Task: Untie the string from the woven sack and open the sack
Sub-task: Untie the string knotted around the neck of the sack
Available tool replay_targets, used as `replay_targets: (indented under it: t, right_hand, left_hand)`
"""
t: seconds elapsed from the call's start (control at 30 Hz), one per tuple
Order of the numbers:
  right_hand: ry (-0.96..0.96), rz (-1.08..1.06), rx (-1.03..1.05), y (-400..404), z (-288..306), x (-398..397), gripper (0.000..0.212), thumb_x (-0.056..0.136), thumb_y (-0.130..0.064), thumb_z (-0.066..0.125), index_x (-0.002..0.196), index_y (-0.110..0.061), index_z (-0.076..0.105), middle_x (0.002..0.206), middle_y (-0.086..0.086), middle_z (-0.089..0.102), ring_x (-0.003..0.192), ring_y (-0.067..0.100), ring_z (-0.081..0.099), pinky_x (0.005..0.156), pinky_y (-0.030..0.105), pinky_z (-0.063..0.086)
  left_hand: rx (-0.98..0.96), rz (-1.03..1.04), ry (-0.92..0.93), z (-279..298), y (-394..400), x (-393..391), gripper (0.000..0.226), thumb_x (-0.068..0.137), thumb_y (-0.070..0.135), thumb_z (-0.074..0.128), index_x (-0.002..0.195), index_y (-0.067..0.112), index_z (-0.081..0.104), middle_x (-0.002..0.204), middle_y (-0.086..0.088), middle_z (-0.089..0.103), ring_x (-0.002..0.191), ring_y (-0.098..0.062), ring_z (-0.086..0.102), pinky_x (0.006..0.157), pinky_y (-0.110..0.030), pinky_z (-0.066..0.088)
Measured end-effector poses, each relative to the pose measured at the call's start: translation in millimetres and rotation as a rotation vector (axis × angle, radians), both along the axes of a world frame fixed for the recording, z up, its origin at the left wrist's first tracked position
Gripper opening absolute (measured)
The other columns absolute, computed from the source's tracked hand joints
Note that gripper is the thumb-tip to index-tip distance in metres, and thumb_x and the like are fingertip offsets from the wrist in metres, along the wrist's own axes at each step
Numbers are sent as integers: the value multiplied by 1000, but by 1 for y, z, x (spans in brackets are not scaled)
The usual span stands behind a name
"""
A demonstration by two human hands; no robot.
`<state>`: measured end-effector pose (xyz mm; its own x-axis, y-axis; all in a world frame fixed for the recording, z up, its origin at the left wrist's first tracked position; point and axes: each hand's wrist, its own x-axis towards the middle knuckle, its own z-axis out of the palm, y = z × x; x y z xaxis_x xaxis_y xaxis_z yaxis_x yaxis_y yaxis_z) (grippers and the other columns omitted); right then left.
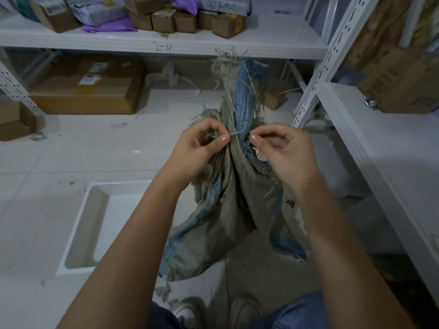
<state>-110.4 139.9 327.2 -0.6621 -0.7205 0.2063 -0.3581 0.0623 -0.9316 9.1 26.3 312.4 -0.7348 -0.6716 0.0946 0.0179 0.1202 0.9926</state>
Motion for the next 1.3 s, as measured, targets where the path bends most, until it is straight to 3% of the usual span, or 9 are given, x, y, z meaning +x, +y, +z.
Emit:
replay_targets:
  t: [0.2,0.37,0.43,0.53,0.63,0.77,0.97,1.13,1.3]
  right_hand:
    - [-29,5,17,-1,-2,-2,19,82,-5,68,76,-22,67,75,-12,66,65,-11,63,67,5,50]
    - [-108,-65,44,-4,-8,-11,22,85,-7,65,72,-24,60,75,-6,63,75,6,62,78,21,55]
    - [-92,-93,65,-7,-12,-11,23,86,-10,64,71,-25,57,75,-4,61,77,11,61,75,23,52]
    - [-114,-61,45,-9,-15,-10,19,83,-12,69,75,-25,57,78,-6,62,77,8,63,70,13,51]
    - [-115,-73,-44,-14,-14,-7,20,79,-10,73,80,-24,59,84,-3,65,79,8,66,72,13,53]
    - [-145,-232,-188,-20,-23,-11,27,79,-3,71,73,-25,57,73,-7,62,63,-9,62,62,6,47]
    - [-56,-185,18,-22,-98,-39,28,76,-6,75,70,-25,56,68,-10,62,59,-7,61,64,9,51]
    - [-180,-165,217,-21,-209,-36,34,77,-2,73,65,-26,52,66,-5,59,65,6,59,66,15,48]
    - [-272,-174,403,-13,-302,-22,18,80,-2,71,74,-12,56,65,-5,54,65,13,56,58,7,45]
  left_hand:
    - [68,54,-5,5,2,0,19,88,5,61,75,19,60,75,-2,60,71,-15,57,69,-29,50]
    - [97,99,-26,6,7,-7,16,87,7,63,76,18,63,83,-12,60,79,-25,54,75,-44,49]
    - [99,108,-40,2,7,-10,18,86,7,63,74,19,63,84,-14,60,79,-26,55,77,-49,50]
    - [47,117,-14,-3,6,-14,22,85,3,64,72,20,61,75,-7,60,73,-19,56,72,-33,48]
    - [-38,157,60,0,6,-22,26,83,-1,64,72,22,60,74,6,60,64,5,57,70,-16,48]
    - [-81,172,93,-2,8,-40,28,83,0,65,71,25,60,73,9,61,61,10,56,67,-11,47]
    - [33,100,-8,-86,4,-43,27,83,-1,64,69,22,61,66,6,60,53,8,54,56,-10,43]
    - [90,55,-221,-189,0,-32,24,84,5,66,69,24,62,69,3,59,66,-10,53,65,-21,44]
    - [104,-17,-361,-271,5,-20,15,84,7,66,75,17,63,76,9,61,65,11,56,70,-7,44]
